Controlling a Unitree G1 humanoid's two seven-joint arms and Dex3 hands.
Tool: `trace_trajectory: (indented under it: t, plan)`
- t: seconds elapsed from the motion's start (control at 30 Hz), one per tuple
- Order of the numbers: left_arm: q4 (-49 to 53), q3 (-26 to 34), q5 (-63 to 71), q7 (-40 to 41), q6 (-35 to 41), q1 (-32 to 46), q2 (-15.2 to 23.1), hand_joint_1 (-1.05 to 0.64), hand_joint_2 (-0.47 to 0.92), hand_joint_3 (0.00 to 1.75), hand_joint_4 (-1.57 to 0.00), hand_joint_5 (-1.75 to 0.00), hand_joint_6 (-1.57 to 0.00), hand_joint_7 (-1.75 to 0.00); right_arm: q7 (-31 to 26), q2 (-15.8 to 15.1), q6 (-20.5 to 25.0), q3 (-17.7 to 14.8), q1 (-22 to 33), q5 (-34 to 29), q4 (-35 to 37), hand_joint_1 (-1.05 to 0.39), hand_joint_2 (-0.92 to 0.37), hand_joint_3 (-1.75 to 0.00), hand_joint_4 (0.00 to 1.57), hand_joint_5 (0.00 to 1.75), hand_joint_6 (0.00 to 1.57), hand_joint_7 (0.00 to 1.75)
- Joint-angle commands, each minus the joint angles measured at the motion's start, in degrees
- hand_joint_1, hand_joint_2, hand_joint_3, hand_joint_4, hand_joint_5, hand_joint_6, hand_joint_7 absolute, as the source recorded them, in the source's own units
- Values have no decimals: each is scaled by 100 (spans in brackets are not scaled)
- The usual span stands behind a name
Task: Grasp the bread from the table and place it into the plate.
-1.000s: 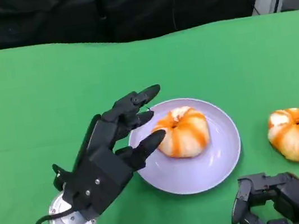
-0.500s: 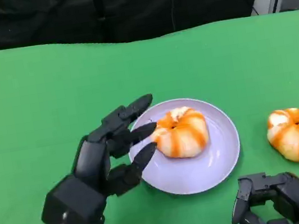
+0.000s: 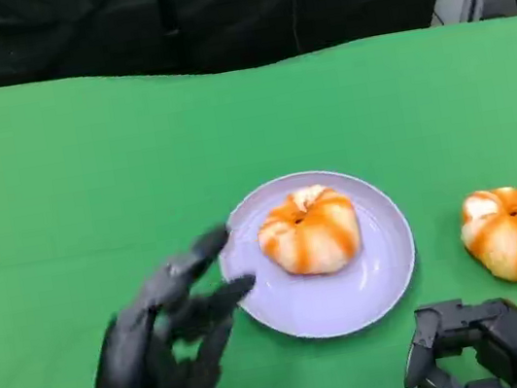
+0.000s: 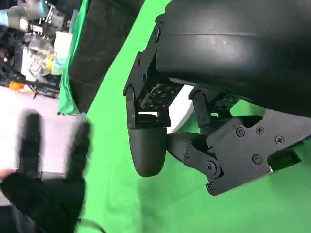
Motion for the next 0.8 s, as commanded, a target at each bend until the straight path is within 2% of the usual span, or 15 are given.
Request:
trace_trajectory:
  t: [0.03, 0.2, 0.4, 0.8]
  plan:
    - [19, 108, -132, -149, -185, -46, -21, -69, 92, 41, -85, -3, -59, -1, 21, -73, 5, -34, 26, 74, 17, -11, -63, -94, 83, 145, 85, 117]
    - [36, 154, -127, -207, -199, -50, -56, -69, 92, 40, -85, -2, -60, -1, 23, -72, 5, -36, 26, 74, 17, -11, -63, -93, 83, 145, 85, 117]
    - [-9, 280, -351, -432, -347, 304, -13, -59, 92, 33, -88, -2, -64, -2, 61, -64, 6, -45, 5, 120, 55, -10, -64, -92, 83, 144, 85, 116]
    - [-123, 406, -526, -617, -126, 447, 9, -54, 92, 30, -92, -2, -66, -1, 66, -43, -30, -38, -10, 125, 66, -11, -65, -91, 84, 144, 85, 116]
